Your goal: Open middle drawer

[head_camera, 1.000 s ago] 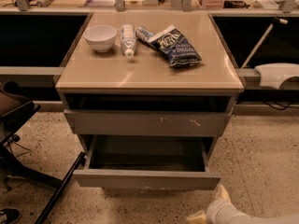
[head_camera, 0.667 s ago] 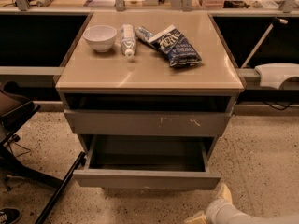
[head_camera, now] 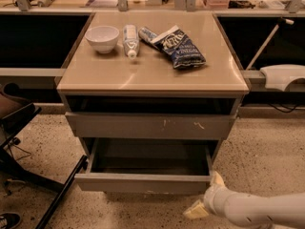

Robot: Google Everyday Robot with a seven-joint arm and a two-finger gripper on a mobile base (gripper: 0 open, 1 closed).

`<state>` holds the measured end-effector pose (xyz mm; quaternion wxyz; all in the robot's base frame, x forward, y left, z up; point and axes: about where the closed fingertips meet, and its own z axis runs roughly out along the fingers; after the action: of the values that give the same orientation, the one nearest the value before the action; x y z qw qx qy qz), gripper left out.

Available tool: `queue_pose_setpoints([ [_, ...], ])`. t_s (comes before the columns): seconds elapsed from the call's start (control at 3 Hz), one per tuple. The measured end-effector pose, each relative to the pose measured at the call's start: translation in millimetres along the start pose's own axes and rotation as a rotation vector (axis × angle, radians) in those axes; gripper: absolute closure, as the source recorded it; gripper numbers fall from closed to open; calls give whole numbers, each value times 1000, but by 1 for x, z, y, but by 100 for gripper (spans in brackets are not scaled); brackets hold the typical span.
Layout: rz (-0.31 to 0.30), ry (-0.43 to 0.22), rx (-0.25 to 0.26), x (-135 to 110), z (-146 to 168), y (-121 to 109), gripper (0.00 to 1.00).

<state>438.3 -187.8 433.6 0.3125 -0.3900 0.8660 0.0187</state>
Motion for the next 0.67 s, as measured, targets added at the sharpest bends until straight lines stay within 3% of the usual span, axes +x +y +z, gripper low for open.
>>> queue_pose_setpoints([
  [0.33,-87,-32,-86,-31,30,-14,0],
  [0.67,-138,-36,-154,-54,58,-26,0],
])
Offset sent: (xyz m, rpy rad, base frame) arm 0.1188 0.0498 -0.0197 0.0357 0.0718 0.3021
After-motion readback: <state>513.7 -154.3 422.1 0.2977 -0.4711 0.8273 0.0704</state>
